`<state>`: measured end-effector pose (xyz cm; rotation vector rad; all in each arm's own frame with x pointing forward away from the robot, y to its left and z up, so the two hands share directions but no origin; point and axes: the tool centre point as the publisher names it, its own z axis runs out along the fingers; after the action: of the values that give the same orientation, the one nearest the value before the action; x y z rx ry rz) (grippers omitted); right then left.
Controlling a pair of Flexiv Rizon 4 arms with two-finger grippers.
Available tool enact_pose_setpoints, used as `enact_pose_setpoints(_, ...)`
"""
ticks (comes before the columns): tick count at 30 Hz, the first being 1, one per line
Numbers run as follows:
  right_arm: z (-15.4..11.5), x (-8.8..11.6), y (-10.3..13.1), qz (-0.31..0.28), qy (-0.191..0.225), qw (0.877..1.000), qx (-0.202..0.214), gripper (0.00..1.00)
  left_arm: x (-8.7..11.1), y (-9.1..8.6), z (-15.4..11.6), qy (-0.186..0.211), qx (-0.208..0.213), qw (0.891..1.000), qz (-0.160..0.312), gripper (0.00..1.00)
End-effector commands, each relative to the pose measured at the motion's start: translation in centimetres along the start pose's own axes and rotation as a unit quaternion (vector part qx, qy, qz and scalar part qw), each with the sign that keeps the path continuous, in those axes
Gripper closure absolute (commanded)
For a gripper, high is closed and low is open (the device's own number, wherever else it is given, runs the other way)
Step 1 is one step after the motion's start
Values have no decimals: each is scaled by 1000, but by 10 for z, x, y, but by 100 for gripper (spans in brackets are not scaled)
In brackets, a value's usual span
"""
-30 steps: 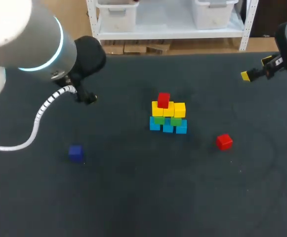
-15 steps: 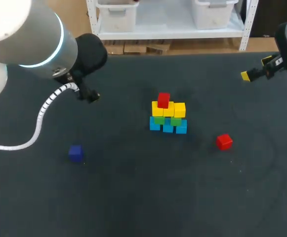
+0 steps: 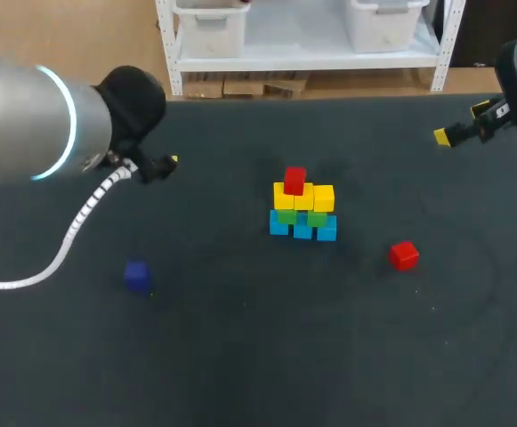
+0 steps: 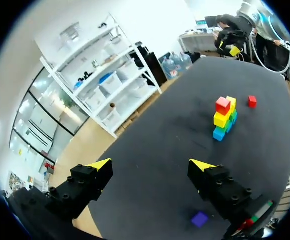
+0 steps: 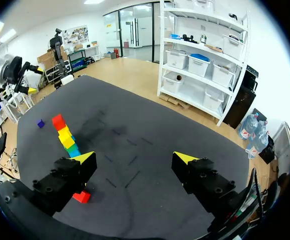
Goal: Place the blue cubes, place green cubes on the blue cubes, place the yellow cubes on the green cubes, then place the red cubes on the yellow cubes, and place purple cube on the red cubes.
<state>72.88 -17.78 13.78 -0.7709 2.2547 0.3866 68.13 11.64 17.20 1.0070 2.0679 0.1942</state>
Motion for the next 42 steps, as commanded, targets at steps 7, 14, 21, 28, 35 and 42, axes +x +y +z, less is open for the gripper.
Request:
enact_pose_setpoints(7, 0, 0, -1, 0, 0, 1000, -2, 0, -18, -4, -1, -54, -3, 999, -2, 0)
enact_pose_setpoints(14, 0, 0, -1, 0, 0, 1000, -2, 0, -26, -3, -2, -57, -14, 998, -2, 0)
enact_pose_setpoints(21, 0, 0, -1, 0, 0, 1000, -2, 0, -27, -4, -3, -66, 0, 998, -2, 0)
enact_pose_setpoints(28, 0, 0, -1, 0, 0, 1000, -2, 0, -27, -4, -3, -66, 0, 998, -2, 0)
enact_pose_setpoints(35, 0, 0, -1, 0, 0, 1000, -2, 0, -27, -4, -3, -66, 0, 998, -2, 0)
enact_pose_setpoints(42, 0, 0, -1, 0, 0, 1000, -2, 0, -27, -4, -3, -66, 0, 998, -2, 0)
